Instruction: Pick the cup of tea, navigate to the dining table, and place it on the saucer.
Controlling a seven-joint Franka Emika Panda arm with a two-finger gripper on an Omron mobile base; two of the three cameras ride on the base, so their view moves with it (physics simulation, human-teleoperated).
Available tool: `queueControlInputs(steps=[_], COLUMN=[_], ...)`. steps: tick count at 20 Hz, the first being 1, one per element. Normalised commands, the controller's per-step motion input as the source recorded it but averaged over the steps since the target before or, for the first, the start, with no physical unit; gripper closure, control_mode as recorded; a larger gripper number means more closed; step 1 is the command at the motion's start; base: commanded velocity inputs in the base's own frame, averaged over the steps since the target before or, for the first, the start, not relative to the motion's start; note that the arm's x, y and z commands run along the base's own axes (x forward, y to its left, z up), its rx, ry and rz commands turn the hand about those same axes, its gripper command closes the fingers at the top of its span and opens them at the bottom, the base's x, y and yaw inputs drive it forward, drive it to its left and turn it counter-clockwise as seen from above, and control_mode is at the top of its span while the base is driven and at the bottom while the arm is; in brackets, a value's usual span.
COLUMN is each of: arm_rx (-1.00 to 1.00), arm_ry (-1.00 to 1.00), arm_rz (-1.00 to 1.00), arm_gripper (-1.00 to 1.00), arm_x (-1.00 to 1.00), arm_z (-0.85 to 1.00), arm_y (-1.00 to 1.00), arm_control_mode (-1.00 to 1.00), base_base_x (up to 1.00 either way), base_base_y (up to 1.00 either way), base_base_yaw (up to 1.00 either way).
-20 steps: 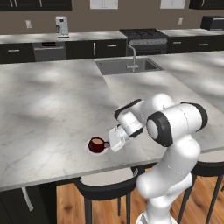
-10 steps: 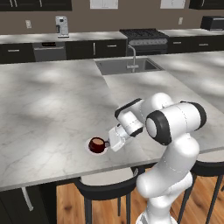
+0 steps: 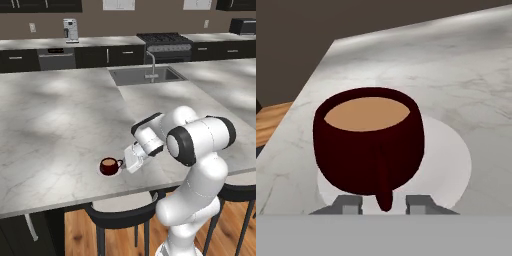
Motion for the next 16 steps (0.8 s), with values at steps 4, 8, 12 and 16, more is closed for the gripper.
queueControlInputs(steps=[4, 8, 12, 16], arm_rx=[0.00, 0.00, 0.00, 0.01], arm_ry=[0.00, 0.00, -0.02, -0.10], arm_rz=[0.00, 0.00, 0.00, 0.00], arm_gripper=[-1.00, -1.00, -1.00, -1.00], arm_x=[0.00, 0.00, -0.16, -0.52], arm_z=[0.00, 0.00, 0.13, 0.71], arm_y=[0.00, 0.00, 0.00, -0.01], arm_control_mode=[-1.00, -1.00, -1.00, -1.00], base_base_x=[0.00, 0.00, 0.00, 0.00], base_base_y=[0.00, 0.00, 0.00, 0.00], base_base_yaw=[0.00, 0.00, 0.00, 0.00])
